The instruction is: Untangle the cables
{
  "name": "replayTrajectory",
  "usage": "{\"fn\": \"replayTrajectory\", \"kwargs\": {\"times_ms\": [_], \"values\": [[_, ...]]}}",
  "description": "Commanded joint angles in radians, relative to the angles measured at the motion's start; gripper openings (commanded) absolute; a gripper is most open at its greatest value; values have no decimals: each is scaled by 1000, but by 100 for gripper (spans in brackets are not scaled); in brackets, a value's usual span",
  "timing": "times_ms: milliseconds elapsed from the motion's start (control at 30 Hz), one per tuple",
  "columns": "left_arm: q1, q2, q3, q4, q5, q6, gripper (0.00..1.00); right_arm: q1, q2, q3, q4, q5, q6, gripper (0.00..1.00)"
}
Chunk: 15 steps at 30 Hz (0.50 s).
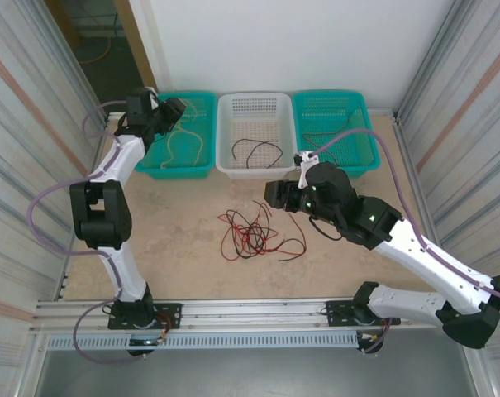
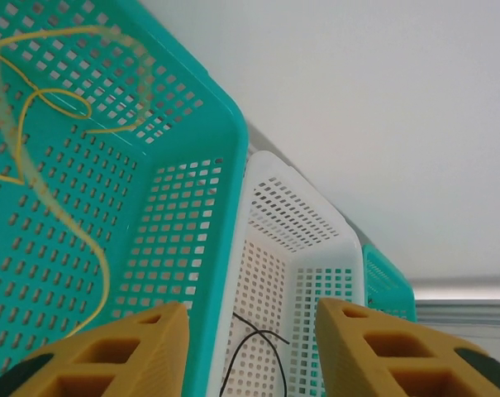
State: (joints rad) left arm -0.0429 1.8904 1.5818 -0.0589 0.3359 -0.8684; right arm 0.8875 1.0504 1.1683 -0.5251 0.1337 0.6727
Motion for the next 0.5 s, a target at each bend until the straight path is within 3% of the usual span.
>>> {"fn": "replayTrajectory", "kwargs": {"times_ms": [0, 233, 367, 467], "values": [[2, -105, 4, 21, -11, 23, 46, -7, 10, 16, -17, -3, -13, 59], [-67, -290, -14, -93, 23, 183, 45, -9, 10, -3, -20, 14, 6, 60], [-184, -430, -91, -203, 39, 339, 44, -19, 46, -9, -63, 37, 34, 59], [-307, -565, -211, -282, -16, 477, 45, -35, 79, -26, -87, 46, 61, 58]]}}
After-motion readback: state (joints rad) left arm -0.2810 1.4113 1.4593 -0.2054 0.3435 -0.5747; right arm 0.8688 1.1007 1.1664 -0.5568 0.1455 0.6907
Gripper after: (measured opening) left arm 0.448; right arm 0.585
